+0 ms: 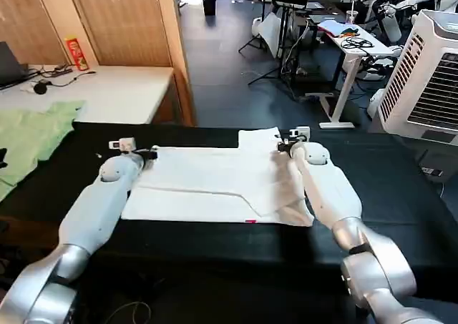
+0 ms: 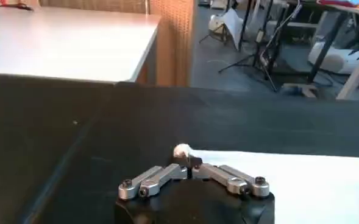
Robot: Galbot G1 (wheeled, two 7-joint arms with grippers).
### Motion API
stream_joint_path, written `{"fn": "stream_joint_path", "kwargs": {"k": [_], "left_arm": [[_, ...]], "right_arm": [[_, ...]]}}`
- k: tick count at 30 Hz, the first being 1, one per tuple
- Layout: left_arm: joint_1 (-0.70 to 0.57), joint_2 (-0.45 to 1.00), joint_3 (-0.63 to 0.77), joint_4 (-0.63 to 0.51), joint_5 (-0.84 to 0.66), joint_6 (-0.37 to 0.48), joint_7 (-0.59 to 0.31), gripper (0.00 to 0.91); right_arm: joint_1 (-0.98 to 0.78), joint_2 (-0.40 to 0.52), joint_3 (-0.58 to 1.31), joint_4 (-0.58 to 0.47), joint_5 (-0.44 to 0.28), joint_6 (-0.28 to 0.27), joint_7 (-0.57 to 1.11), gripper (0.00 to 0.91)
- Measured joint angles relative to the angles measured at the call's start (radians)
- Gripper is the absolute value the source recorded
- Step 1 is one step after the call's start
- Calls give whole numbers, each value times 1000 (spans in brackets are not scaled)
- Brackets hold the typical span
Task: Fold and organize the clothes.
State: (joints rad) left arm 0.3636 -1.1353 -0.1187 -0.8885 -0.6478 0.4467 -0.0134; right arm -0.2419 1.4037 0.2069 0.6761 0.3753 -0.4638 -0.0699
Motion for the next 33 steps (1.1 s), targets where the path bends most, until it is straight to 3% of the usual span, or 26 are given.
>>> {"fn": "stream_joint_path", "kwargs": {"k": [7, 15, 33], "left_arm": [[27, 10, -20, -42, -6, -14, -6, 0], [96, 48, -55, -172, -37, -10, -27, 0], [331, 158, -160, -567, -75, 1, -67, 0]], "right_arm": [[-69, -44, -22, 140, 56, 20, 0, 78], [-173, -131, -11, 391, 130, 17, 15, 68], [-437, -307, 27, 849, 130, -28, 17, 68]]}}
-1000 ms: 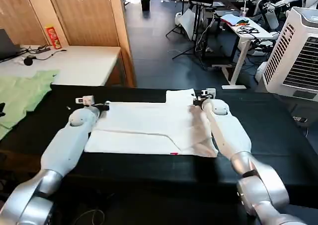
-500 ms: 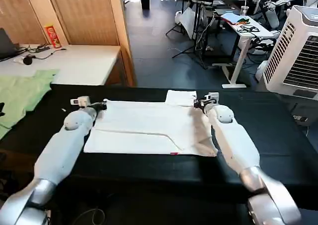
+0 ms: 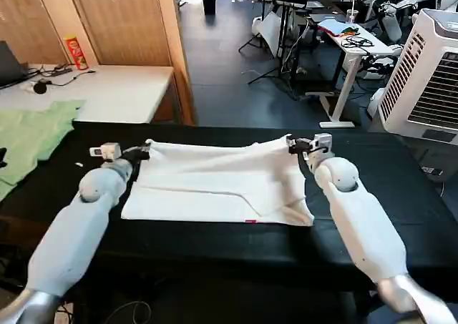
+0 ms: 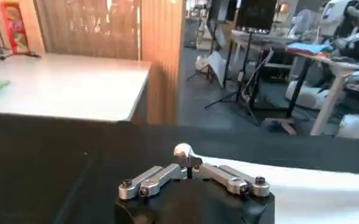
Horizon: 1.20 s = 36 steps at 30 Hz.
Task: Fold and organize the clothes.
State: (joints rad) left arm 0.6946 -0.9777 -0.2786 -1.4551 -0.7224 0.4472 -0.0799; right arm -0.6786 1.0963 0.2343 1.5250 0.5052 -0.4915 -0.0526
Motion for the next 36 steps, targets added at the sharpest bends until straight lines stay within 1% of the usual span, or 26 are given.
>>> {"fn": "stream_joint_path", "kwargs": {"k": [4, 9, 13, 14, 17, 22, 27, 36], "left_arm": [[71, 30, -27, -97, -3, -4, -3, 0], [183, 64, -77, -210, -5, -7, -6, 0], [268, 77, -122, -277, -5, -9, -12, 0], [288, 80, -134, -292, -5, -10, -12, 0], [340, 86, -167, -324, -6, -12, -12, 0], [407, 87, -206, -360, 6, -17, -12, 0], [460, 78, -229, -367, 26, -25, -11, 0], [538, 63, -260, -373, 51, -42, -5, 0]], "right_arm": [[-71, -38, 17, 75, -1, -12, -6, 68], [-160, -80, 37, 153, -3, -40, -2, 68], [-221, -102, 52, 198, -2, -61, 4, 68], [-236, -107, 55, 209, -2, -63, 5, 78], [-278, -119, 66, 238, -1, -65, 5, 68], [-335, -132, 79, 280, -2, -65, 6, 68], [-383, -140, 92, 319, -2, -71, 10, 68], [-439, -142, 94, 345, -14, -78, 9, 68]]}}
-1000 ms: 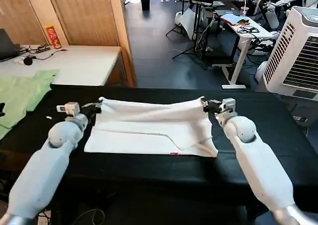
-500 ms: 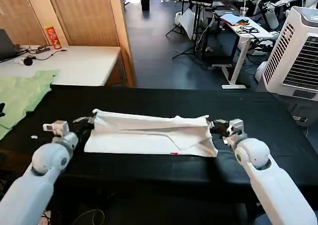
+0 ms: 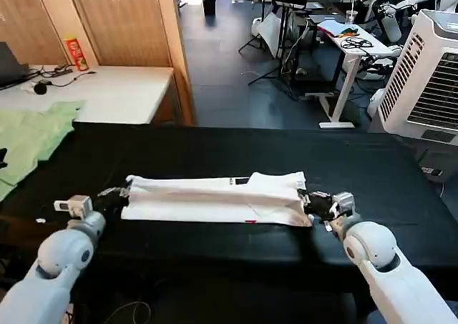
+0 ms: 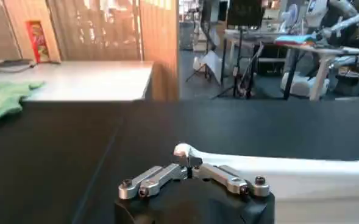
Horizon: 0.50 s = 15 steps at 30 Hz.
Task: Fold and organize the clothes.
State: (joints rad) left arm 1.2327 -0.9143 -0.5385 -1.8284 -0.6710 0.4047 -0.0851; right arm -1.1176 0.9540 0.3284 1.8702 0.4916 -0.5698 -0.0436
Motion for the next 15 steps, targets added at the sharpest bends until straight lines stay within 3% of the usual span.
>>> {"fn": "stream_joint_path", "kwargs": {"k": [5, 6, 7, 9, 10, 15], "left_arm": [[32, -10, 0, 12, 19, -7, 0, 0], [34, -12, 1, 15, 22, -7, 0, 195], [34, -15, 3, 17, 24, -7, 0, 878], [34, -19, 7, 19, 31, -5, 4, 878], [33, -21, 9, 19, 36, -5, 7, 878], [33, -28, 11, 6, 40, -5, 8, 878]], "right_arm": [[0, 13, 0, -17, -10, 2, 14, 68], [3, 18, 1, -24, -10, 3, 17, 78], [6, 22, 3, -31, -10, 6, 18, 107], [11, 29, 8, -42, -11, 16, 21, 458], [13, 31, 11, -47, -12, 21, 23, 878], [22, 32, 33, -50, -9, 42, 3, 878]]}}
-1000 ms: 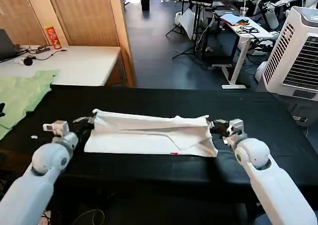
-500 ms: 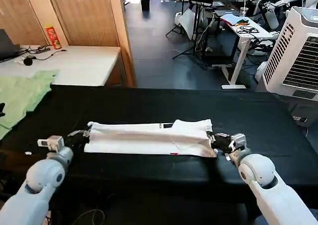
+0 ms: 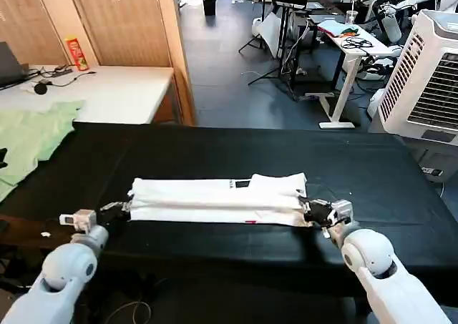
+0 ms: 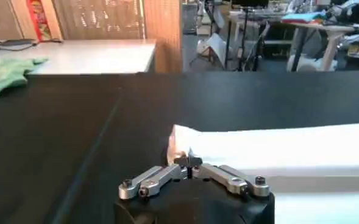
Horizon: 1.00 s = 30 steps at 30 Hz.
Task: Fold and organize the clothes.
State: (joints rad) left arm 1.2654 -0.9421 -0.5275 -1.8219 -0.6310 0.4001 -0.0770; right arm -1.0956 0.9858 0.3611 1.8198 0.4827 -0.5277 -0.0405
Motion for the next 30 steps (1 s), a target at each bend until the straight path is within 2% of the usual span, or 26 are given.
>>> {"fn": "stream_joint_path", "kwargs": {"k": [9, 15, 20, 21, 23, 24, 25, 27, 28, 30], "left_arm": [[1, 9, -38, -24, -31, 0, -3, 878], [-59, -6, -33, 16, -100, -2, -20, 878], [-138, -43, 7, 79, -126, 5, -33, 878], [-156, -51, 17, 96, -126, 6, -33, 878], [-182, -61, 32, 123, -127, 5, -33, 878], [-196, -65, 38, 141, -133, 6, -33, 800], [-207, -67, 41, 154, -136, 6, -32, 536], [-226, -69, 47, 183, -139, 6, -28, 332], [-231, -70, 49, 194, -142, 6, -27, 176], [-242, -73, 53, 218, -150, 6, -25, 146]], "right_arm": [[40, 9, 31, -17, 52, 25, 27, 878], [116, 72, 5, -101, 16, 30, 70, 878], [180, 129, -22, -182, 12, 25, 82, 878], [191, 139, -24, -198, 12, 25, 85, 800], [204, 155, -24, -222, 12, 24, 89, 761], [207, 163, -24, -231, 10, 24, 89, 702], [209, 170, -24, -241, 8, 24, 89, 634], [209, 181, -23, -252, 5, 24, 88, 595], [209, 186, -24, -257, 2, 24, 88, 585], [209, 195, -23, -265, -2, 24, 87, 556]]}}
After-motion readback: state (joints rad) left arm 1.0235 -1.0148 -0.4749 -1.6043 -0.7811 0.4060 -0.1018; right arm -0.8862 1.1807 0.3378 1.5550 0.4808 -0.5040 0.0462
